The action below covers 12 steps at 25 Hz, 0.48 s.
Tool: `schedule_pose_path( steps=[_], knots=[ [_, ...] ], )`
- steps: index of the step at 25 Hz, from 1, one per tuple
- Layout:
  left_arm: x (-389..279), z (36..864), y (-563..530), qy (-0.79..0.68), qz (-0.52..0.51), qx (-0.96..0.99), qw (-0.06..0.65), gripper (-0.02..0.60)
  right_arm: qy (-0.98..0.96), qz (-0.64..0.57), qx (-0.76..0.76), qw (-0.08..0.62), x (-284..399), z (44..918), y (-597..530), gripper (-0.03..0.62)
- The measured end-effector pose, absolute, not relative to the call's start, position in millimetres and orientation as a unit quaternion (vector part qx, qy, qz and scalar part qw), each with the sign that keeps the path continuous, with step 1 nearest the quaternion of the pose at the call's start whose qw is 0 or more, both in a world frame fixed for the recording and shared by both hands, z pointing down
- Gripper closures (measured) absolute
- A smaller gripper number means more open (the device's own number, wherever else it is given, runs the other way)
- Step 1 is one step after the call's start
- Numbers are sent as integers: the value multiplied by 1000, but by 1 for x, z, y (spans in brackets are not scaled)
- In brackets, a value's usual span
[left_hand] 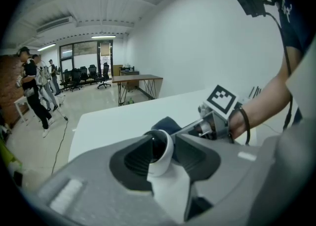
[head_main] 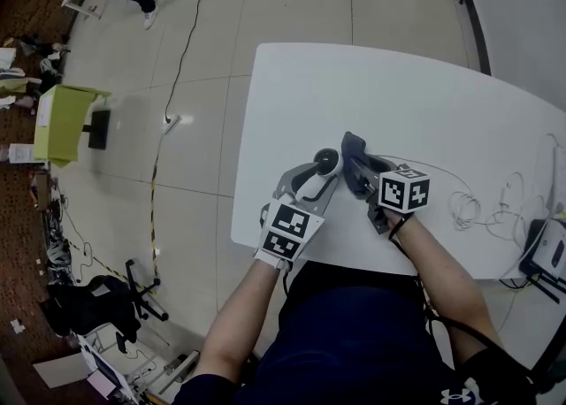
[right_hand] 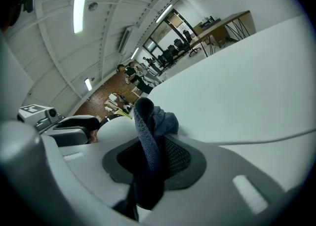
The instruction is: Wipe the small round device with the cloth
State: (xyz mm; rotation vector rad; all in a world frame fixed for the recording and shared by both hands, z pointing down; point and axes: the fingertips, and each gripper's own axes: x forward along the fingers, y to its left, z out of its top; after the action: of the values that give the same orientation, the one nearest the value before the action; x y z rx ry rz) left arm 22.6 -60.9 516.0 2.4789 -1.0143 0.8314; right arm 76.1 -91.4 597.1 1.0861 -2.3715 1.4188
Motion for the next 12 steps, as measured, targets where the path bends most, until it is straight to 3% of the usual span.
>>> schedule_pose_path(
  steps=[6,12],
  knots=[
    [20,507,-64,-364,276,874,165,437,-788,469,388,95,84,591,-93,499],
    [14,507,-63,-354,256,882,178,437,-826,387,406,53,81,515,-96,499]
  ],
)
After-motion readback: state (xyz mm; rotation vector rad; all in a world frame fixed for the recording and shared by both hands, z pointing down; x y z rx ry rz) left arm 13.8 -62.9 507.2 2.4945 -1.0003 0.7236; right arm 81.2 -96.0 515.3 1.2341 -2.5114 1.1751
